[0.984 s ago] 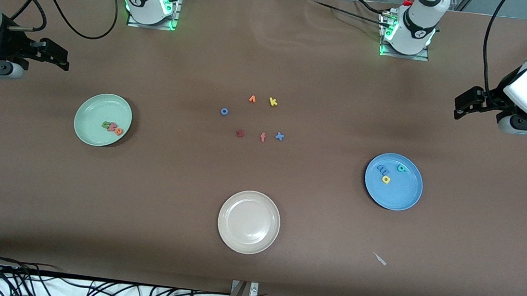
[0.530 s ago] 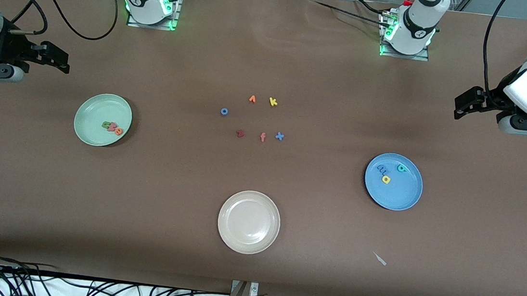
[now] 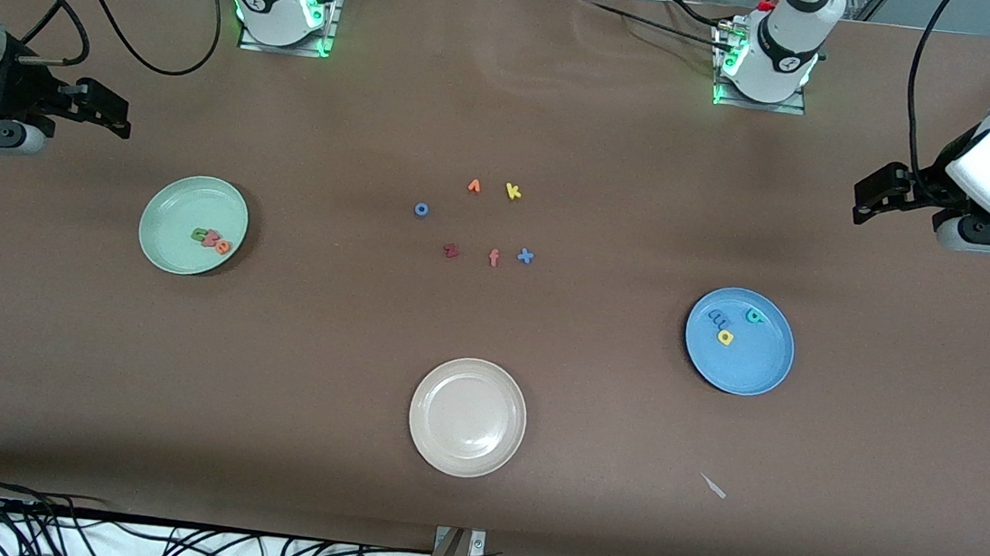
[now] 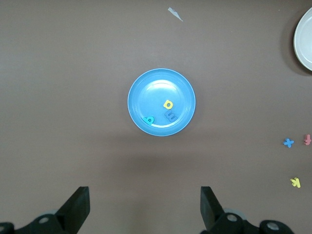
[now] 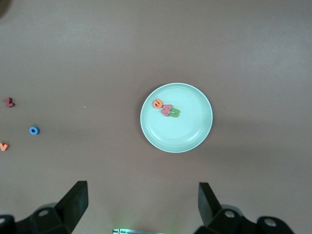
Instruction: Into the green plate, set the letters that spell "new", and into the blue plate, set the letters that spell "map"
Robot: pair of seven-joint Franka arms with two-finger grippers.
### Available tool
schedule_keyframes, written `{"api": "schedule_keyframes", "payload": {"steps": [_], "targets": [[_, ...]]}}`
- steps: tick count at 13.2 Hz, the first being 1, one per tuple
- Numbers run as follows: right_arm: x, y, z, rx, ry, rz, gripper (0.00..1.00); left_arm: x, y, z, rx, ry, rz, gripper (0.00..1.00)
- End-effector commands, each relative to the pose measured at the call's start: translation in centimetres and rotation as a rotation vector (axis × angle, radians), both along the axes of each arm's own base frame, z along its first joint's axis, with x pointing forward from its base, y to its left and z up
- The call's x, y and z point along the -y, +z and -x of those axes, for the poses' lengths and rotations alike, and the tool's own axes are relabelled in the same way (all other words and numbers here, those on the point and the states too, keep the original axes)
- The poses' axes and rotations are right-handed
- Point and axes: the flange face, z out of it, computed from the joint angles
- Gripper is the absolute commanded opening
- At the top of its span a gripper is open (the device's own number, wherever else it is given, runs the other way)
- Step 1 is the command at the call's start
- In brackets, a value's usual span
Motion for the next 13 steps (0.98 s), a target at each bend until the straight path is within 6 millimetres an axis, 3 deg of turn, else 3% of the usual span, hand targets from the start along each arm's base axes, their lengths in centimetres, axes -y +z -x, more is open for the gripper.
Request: {"api": "schedule_keyframes", "payload": {"steps": [1, 13], "targets": [[0.04, 0.47, -0.54, 0.006, -0.014, 0.010, 1.00, 0.21, 0.50, 0.01, -0.005, -0.017, -0.005, 1.00], [0.58, 0.40, -0.54, 0.005, -0.025, 0.006, 1.00, 0.30, 0.50, 0.02, -0.005, -0.020, -0.005, 1.00]]}}
